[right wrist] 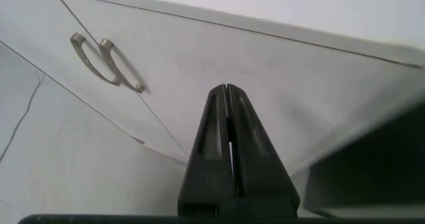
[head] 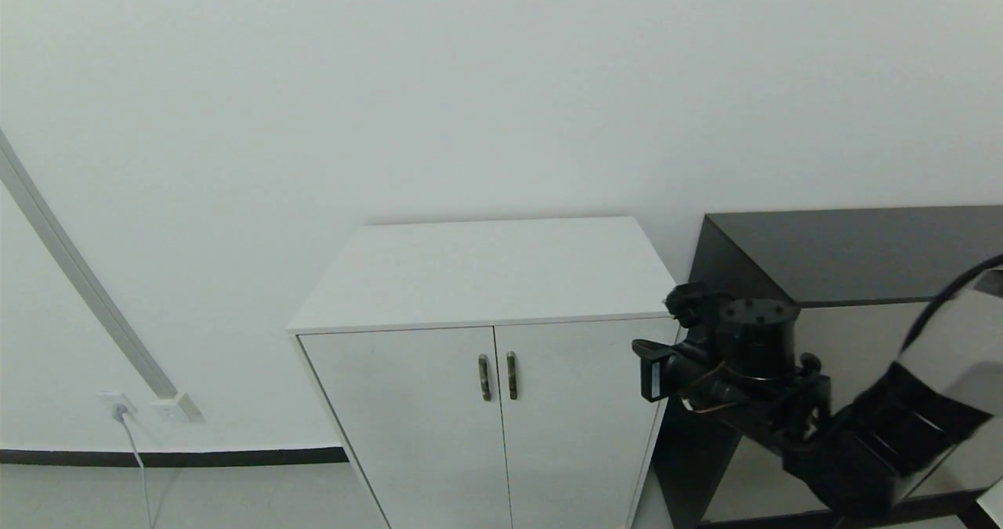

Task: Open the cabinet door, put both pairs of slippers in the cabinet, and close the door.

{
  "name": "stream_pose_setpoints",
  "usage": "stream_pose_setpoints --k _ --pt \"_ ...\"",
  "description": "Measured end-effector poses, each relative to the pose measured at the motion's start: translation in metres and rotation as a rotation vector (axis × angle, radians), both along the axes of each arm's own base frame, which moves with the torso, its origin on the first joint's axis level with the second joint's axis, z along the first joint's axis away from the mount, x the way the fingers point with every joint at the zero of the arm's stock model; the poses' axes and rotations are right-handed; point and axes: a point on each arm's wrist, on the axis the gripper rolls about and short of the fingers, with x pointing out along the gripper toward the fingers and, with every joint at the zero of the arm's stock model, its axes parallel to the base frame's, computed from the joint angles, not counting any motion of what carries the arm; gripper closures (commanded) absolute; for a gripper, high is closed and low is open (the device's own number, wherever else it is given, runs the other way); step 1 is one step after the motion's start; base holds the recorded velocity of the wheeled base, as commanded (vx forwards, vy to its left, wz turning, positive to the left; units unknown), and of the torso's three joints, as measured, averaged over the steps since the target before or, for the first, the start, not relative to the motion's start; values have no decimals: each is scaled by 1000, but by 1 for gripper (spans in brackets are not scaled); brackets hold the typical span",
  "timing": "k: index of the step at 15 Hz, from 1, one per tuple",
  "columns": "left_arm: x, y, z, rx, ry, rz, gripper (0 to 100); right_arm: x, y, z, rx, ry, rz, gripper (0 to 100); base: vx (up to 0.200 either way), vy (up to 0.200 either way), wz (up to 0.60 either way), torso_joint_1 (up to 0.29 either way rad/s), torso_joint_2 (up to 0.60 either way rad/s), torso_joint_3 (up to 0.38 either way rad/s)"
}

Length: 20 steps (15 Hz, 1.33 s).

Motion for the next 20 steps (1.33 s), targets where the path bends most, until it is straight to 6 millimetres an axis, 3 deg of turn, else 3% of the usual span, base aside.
stream_pose_setpoints --k 6,11,14,20 --pt "0 0 0 0 0 1 100 -66 -110 35 10 -29 -264 100 0 0 0 0 0 0" --pt "0 0 0 0 0 0 100 -126 -169 42 2 -39 -504 100 0 0 0 0 0 0" --pt "0 0 0 0 0 0 100 -162 -183 43 -7 -7 -590 100 0 0 0 0 0 0" --pt "0 0 0 0 0 0 100 -233 -181 45 -14 52 -584 100 0 0 0 0 0 0"
